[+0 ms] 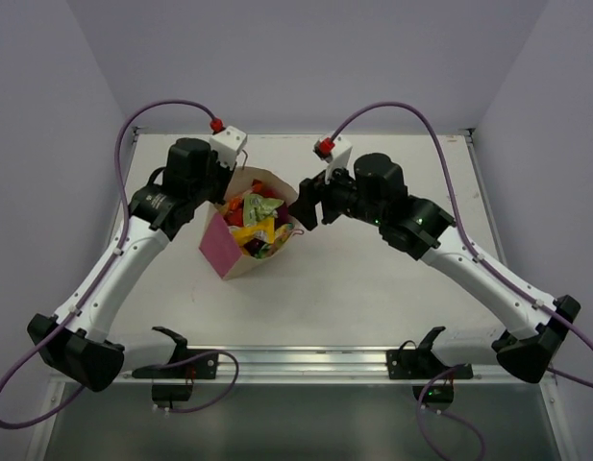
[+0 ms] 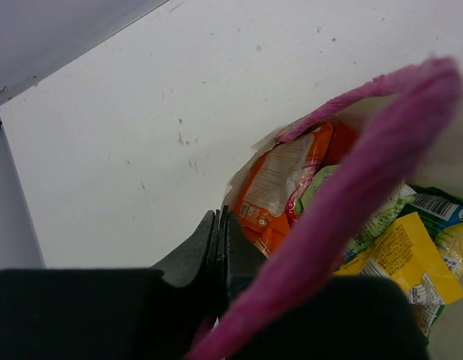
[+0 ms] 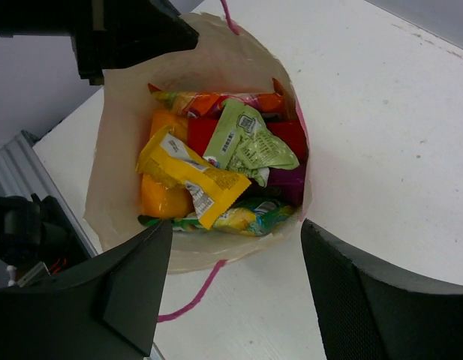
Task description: Take the snacks out of the paper bag
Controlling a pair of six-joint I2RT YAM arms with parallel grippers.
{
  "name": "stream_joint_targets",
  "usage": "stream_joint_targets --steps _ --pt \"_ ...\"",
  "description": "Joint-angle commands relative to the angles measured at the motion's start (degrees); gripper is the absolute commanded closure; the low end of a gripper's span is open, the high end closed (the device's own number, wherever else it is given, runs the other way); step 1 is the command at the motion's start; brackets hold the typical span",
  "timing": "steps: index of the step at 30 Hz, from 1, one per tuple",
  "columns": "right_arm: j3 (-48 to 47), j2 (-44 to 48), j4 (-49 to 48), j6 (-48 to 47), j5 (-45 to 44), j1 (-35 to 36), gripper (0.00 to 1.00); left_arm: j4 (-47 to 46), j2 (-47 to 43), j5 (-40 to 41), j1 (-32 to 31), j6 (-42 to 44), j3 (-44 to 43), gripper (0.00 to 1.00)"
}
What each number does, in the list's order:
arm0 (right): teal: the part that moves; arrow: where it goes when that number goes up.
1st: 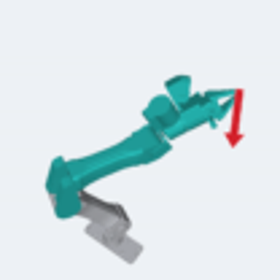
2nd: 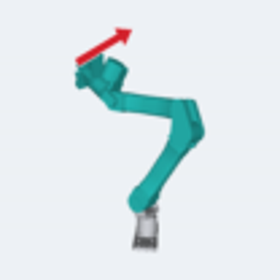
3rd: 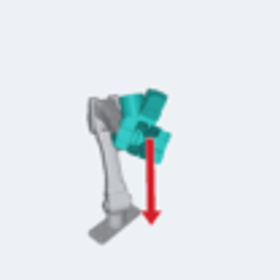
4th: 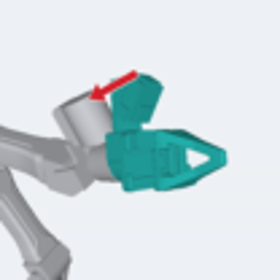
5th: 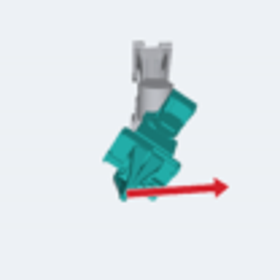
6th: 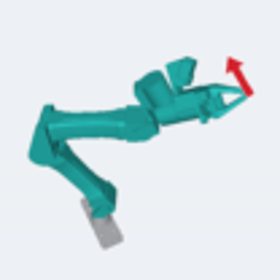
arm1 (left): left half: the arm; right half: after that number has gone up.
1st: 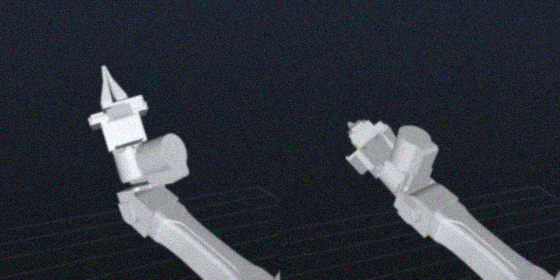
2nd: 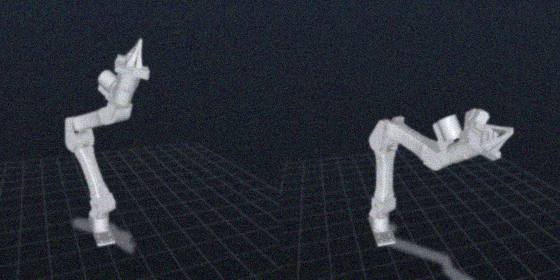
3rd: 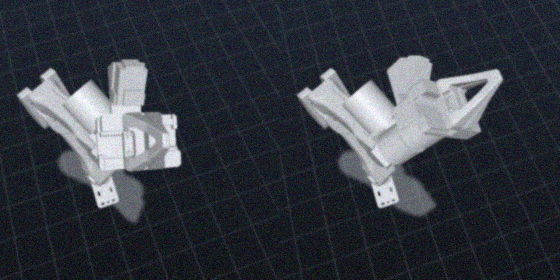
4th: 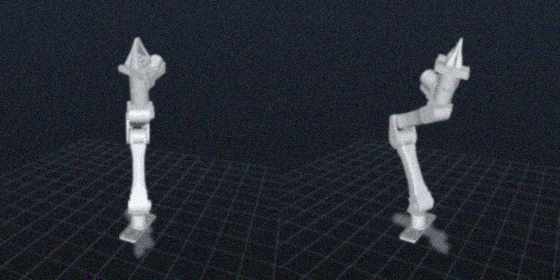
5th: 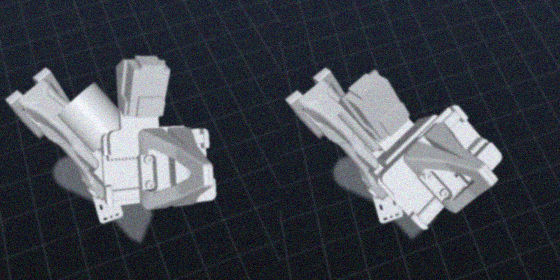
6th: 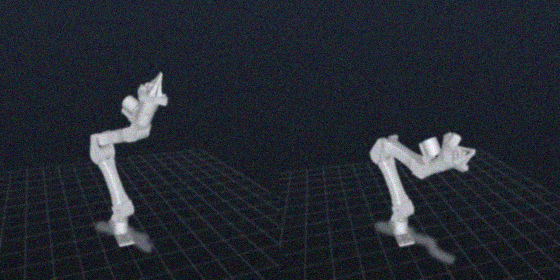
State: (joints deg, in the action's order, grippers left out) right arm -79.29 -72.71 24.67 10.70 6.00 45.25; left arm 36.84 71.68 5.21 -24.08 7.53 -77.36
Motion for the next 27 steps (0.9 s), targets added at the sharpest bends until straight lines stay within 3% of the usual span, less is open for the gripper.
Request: stream_joint_targets --steps 1,14,21,27 --pt "-1.7 -1.6 -3.8 -2.9 1.6 2.8 0.28 -10.1 -4.3 3.0 -2.2 -2.7 -0.3 1.0" --pt "-6.6 -13.7 -7.0 -8.2 1.7 5.5 0.28 -14.8 0.2 15.9 -2.4 3.6 -8.9 1.0" --pt "-5.7 -17.8 -9.3 -8.2 3.5 5.5 0.27 -16.0 -0.3 13.6 -2.4 6.8 -11.2 1.0" --pt "-2.1 -19.1 -13.4 -7.4 3.2 5.5 0.26 -19.8 -6.0 9.5 -2.4 6.6 -4.6 1.0"
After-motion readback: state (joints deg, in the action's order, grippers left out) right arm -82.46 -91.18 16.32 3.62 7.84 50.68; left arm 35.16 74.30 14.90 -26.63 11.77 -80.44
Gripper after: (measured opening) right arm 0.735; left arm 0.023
